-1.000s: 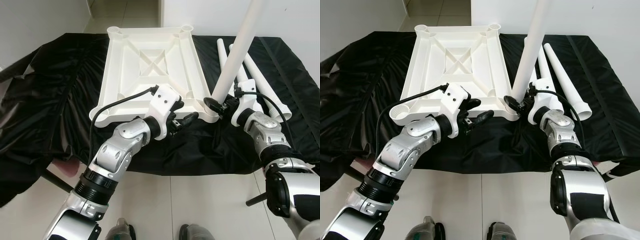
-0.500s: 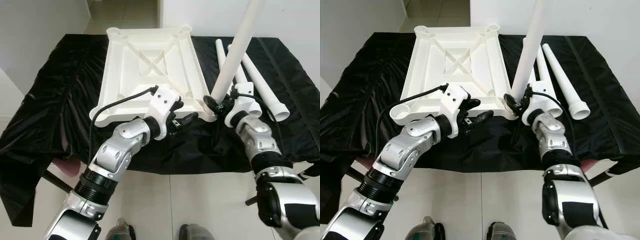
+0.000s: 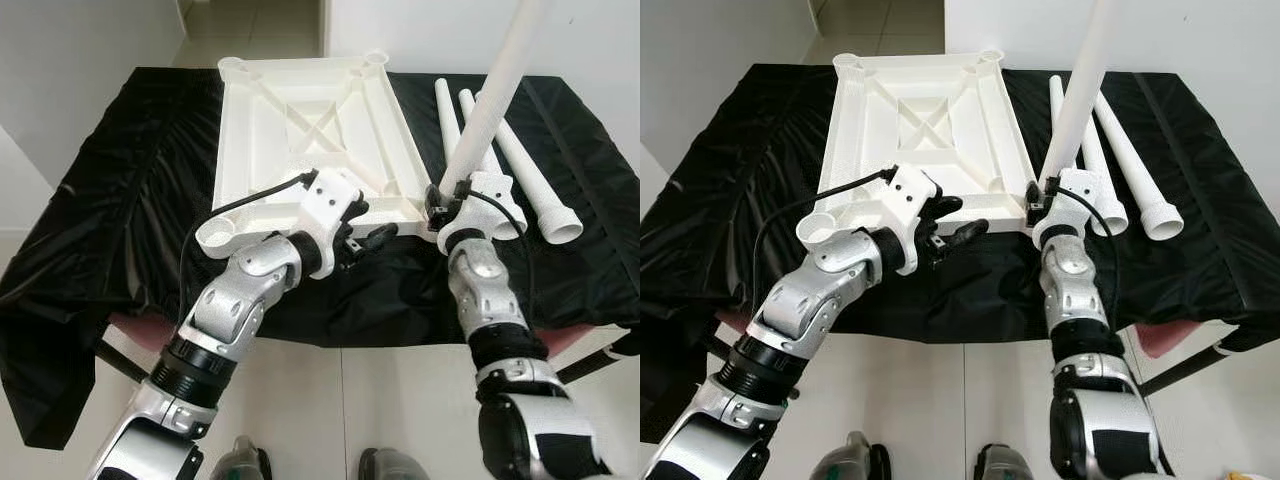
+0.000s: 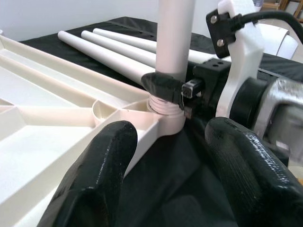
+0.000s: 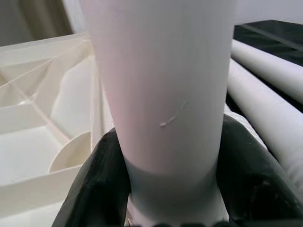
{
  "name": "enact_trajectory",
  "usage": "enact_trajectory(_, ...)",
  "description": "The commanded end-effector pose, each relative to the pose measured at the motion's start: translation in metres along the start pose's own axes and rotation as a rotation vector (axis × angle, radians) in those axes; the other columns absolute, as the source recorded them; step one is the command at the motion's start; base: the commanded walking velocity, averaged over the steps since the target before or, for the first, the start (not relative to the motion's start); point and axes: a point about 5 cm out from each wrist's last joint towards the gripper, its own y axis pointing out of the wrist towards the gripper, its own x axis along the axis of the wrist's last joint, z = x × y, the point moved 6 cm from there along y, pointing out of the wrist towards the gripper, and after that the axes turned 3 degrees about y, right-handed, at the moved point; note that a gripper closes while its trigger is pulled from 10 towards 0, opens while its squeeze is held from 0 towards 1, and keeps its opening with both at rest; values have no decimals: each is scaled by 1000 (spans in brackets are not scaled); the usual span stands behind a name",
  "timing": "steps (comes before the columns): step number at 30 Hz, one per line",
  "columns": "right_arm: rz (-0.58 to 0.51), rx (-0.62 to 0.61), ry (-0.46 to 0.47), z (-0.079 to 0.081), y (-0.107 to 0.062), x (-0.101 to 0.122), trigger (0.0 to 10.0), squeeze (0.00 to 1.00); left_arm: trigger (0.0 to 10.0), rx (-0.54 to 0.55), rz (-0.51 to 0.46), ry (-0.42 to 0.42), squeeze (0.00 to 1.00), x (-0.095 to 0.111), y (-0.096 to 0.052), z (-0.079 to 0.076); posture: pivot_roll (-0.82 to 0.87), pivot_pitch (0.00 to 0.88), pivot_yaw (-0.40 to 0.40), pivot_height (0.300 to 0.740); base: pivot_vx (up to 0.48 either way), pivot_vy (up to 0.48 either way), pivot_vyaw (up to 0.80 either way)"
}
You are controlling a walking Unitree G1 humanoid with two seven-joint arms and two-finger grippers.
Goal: Building children table
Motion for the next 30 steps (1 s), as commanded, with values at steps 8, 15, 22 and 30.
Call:
enact_trajectory(8, -31, -16, 25, 18, -6, 11, 10000, 0, 10000, -30, -2, 9, 0, 0, 1, 0, -39, 53, 39, 740, 0, 0, 0)
enact_trajectory(15, -37, -7, 26, 19, -8, 15, 10000, 0, 10000, -34, -4, 7, 0, 0, 2, -1, -40, 54, 38, 740, 0, 0, 0)
enact_trajectory(22, -48, 45, 56, 26, -12, 18, 10000, 0, 10000, -35, -5, 6, 0, 0, 2, -2, -40, 56, 36, 740, 0, 0, 0)
enact_trajectory(30, -69, 158, 110, 37, -17, 23, 10000, 1000, 10000, -34, -5, 2, 0, -1, 2, -3, -40, 60, 30, 740, 0, 0, 0)
